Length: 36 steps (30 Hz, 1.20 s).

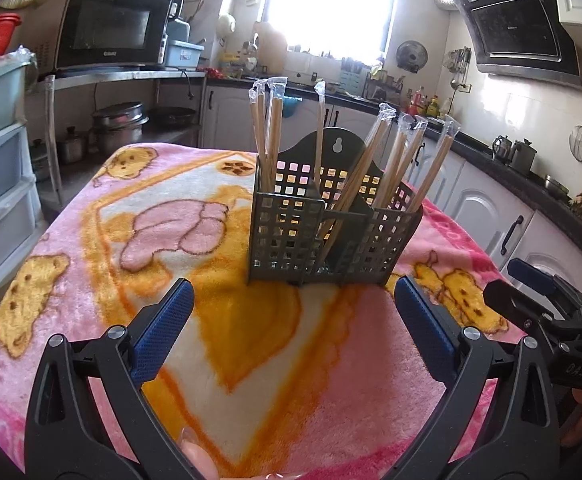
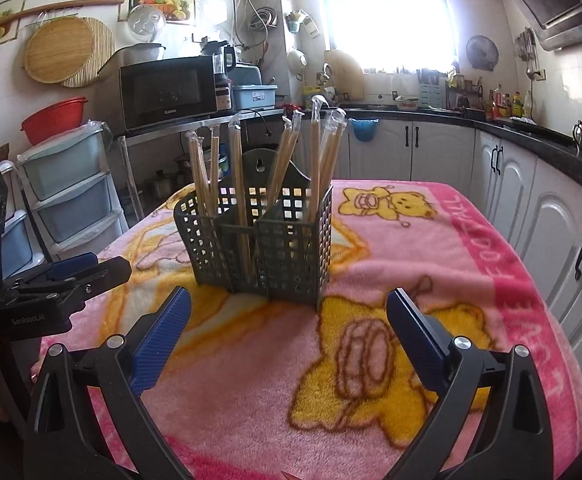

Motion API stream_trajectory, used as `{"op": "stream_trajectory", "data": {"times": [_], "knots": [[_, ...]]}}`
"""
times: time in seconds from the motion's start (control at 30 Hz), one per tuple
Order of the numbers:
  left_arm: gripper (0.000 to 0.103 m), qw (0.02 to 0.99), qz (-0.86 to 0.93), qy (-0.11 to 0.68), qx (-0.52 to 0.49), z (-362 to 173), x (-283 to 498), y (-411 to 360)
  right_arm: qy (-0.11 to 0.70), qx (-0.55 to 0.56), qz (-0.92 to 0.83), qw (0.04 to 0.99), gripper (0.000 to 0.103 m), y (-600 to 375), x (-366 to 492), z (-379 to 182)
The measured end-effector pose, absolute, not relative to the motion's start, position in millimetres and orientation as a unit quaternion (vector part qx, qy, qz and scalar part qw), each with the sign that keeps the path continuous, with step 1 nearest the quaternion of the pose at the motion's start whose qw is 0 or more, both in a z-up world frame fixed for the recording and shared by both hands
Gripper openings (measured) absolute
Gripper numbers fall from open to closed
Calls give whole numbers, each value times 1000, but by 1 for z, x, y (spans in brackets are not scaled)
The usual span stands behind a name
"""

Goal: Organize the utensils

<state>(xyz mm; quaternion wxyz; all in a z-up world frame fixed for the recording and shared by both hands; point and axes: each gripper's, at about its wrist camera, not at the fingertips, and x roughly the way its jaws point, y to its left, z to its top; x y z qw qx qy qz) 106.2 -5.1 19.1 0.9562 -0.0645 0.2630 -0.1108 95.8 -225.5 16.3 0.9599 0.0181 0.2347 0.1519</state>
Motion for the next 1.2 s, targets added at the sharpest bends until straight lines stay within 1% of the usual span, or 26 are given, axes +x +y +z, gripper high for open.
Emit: {"op": "stream_trajectory", "data": {"times": [0.23,0.83,1.2], "knots": [[93,962,-116,235,-73,15,93,-5,207,21,160,965,96,-225,81,11],[93,985,-81,142,-57,12,67,-7,68,11,112,991,97,-228,41,10],[93,990,-64,120,-48,9,62,-6,46,17,82,995,97,-229,35,7]]}}
